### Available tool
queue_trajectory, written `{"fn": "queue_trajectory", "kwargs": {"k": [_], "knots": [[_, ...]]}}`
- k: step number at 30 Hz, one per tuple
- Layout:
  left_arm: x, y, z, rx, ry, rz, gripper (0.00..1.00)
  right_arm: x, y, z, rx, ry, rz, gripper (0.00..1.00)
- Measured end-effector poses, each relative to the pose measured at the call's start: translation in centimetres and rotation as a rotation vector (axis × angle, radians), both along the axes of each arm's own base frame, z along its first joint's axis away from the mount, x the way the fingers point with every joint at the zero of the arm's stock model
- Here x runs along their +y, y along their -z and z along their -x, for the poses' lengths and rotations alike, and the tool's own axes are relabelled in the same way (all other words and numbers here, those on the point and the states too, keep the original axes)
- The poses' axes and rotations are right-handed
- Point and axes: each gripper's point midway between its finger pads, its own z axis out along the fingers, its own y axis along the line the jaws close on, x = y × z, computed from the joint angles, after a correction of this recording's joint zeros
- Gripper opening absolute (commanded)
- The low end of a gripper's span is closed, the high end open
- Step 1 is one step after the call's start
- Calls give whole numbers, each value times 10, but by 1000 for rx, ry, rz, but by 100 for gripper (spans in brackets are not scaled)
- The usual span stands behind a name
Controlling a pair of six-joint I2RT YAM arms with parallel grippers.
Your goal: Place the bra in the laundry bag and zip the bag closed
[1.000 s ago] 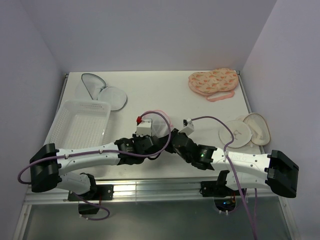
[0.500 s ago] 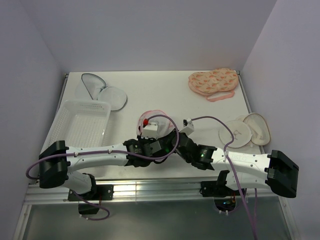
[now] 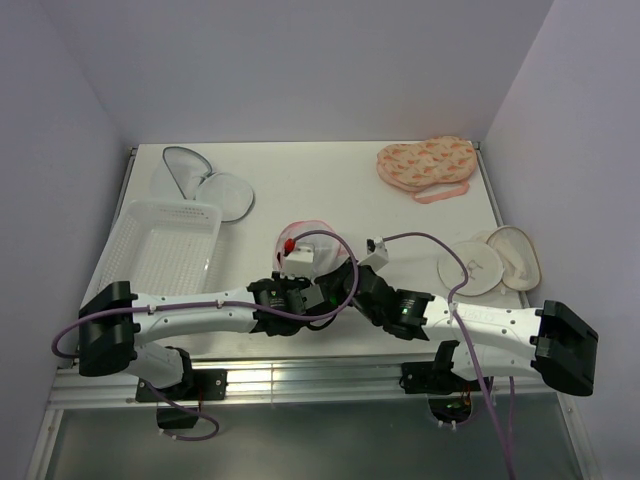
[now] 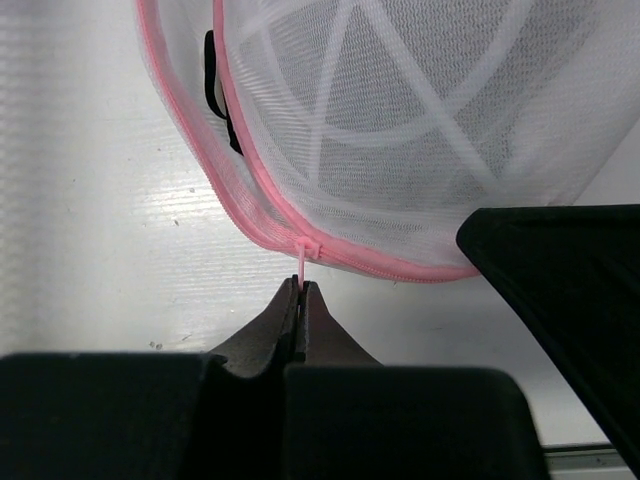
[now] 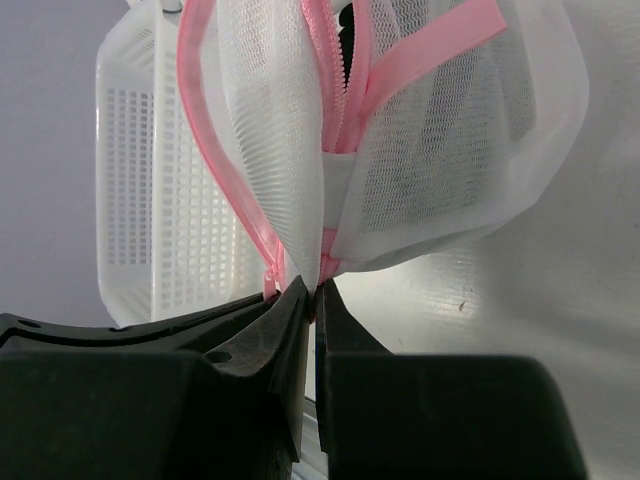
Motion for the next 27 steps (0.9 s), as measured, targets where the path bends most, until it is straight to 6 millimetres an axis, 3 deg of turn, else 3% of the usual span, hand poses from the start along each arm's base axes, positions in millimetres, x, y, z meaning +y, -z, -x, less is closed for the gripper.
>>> {"fn": "queue_trajectory", "kwargs": {"k": [6,13,21,27], "knots": [[3,-2,2,6,-23,21,0,-4,2,2,3,-4,20,0],[13,-22,0,9,-65,117,0,-12,-8,2,-27,-14,20,0],[42,-26,-10,26,-138,197,0,-31,-2,-20,-31,-33,73,0],[46,-33,-10,42,-142,293,0,-34,4,-31,-22,-119,113,0]]}}
